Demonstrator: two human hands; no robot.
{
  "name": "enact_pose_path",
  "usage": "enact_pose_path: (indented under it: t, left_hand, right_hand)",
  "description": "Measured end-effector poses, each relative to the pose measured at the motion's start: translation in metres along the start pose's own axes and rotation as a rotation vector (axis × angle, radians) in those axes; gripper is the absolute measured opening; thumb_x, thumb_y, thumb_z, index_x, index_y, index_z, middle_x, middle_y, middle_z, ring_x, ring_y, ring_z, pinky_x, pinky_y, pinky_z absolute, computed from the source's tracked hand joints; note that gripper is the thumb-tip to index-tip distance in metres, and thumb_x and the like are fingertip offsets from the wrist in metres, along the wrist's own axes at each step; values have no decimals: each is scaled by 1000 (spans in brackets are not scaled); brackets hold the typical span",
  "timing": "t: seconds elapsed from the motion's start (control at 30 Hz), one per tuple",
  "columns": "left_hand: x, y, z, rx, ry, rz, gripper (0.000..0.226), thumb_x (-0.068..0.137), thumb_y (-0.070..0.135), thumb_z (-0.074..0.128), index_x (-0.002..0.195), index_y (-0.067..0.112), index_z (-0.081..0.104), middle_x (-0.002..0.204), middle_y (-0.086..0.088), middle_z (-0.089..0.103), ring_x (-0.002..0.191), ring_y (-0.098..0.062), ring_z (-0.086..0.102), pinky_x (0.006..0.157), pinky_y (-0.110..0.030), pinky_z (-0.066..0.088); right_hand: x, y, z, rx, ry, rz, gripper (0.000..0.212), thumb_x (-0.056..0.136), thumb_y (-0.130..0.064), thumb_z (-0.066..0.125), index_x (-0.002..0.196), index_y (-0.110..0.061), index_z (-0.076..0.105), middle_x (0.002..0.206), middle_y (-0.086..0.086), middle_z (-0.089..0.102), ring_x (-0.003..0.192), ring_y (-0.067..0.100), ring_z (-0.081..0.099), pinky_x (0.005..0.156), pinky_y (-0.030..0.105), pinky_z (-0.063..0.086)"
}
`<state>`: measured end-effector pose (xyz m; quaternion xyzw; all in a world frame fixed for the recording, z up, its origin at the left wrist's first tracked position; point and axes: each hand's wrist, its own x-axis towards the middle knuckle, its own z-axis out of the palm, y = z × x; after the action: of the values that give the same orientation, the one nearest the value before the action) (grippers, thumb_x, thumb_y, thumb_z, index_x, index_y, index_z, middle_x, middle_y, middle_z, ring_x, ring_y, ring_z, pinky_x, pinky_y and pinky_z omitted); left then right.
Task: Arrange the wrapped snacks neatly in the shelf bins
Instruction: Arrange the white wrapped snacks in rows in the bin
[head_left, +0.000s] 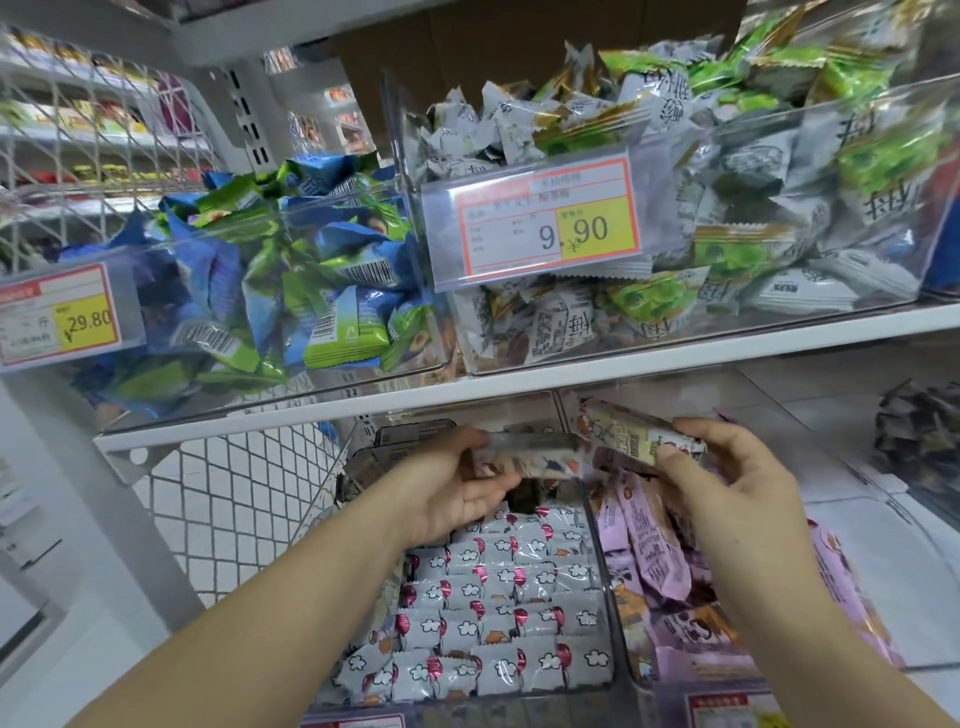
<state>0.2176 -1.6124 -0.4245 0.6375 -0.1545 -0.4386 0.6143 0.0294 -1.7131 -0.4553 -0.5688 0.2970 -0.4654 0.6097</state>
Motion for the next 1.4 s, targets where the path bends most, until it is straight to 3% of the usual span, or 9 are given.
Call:
enact_pose_path:
  t: [0.2, 0.33, 0.47, 0.6, 0.73, 0.93, 1.07, 1.27, 1.4]
  left_hand:
    - [0, -14, 11, 760, 54, 271, 25, 95, 21, 51, 120, 21, 55, 103, 3, 63, 85, -21, 66, 80, -39, 57]
    - [-10, -22, 22, 974, -34, 399, 37, 95, 11, 45, 128, 28, 49, 103, 6, 63, 55, -8, 54, 44, -21, 42]
    - [-17, -19, 24, 1026, -169, 408, 61, 87, 1, 47, 138, 32, 35, 100, 0, 61, 41, 0, 41, 40, -16, 32]
    - [-19, -18, 18, 1231, -289, 420, 67, 85, 7, 59, 139, 37, 32, 139, 6, 38, 113, -9, 52, 96, -30, 46]
    - [-20, -17, 15, 1375, -285, 489, 73, 83, 12, 64, 141, 37, 29, 143, 8, 33, 129, -7, 35, 106, -18, 28]
    - [-22, -17, 14, 1354, -307, 511, 79, 74, 49, 71, 142, 36, 31, 142, 15, 37, 126, 1, 35, 103, -16, 27]
    - [-24, -13, 16, 1175, -260, 553, 41, 85, 44, 62, 124, 36, 56, 121, 21, 59, 108, 9, 52, 94, -15, 41]
    - [-18, -1, 22, 1154, -19, 667, 42, 87, 39, 61, 126, 31, 48, 95, 24, 52, 71, 11, 50, 59, 3, 33]
    - [-6, 4, 26, 1038, 97, 614, 51, 84, 40, 64, 130, 33, 43, 111, 12, 49, 87, -5, 53, 59, 1, 37]
  right_hand:
    - [-1, 0, 3, -2, -4, 15, 17, 86, -12, 64, 94, -27, 62, 68, -2, 66, 69, 27, 58, 70, 45, 53]
    - [-4, 5, 8, -21, -59, 49, 17, 85, -11, 65, 91, -27, 63, 70, 4, 67, 68, 39, 59, 79, 64, 47]
    - [-3, 9, 12, 12, -100, 76, 17, 83, -10, 67, 90, -25, 64, 77, 1, 71, 73, 23, 67, 80, 49, 55]
    - [1, 12, 11, 123, -82, 131, 15, 86, -5, 62, 91, -20, 63, 87, 3, 66, 81, 23, 69, 75, 33, 57]
    - [3, 15, 9, 184, -81, 161, 13, 87, -6, 61, 93, -18, 62, 99, 9, 65, 90, 23, 68, 66, 20, 58]
    - [3, 14, 10, 185, -87, 158, 13, 87, -6, 61, 94, -18, 61, 101, 9, 66, 89, 19, 68, 66, 20, 57]
    - [4, 13, 9, 201, -79, 168, 14, 87, -5, 61, 94, -18, 62, 100, 10, 66, 86, 19, 69, 65, 18, 57]
    - [5, 9, 7, 225, -55, 159, 14, 87, -3, 61, 93, -16, 62, 98, 12, 65, 79, 17, 68, 62, 16, 56]
    - [6, 9, 7, 238, -53, 161, 15, 87, -3, 61, 93, -17, 62, 99, 11, 64, 80, 16, 68, 60, 15, 55]
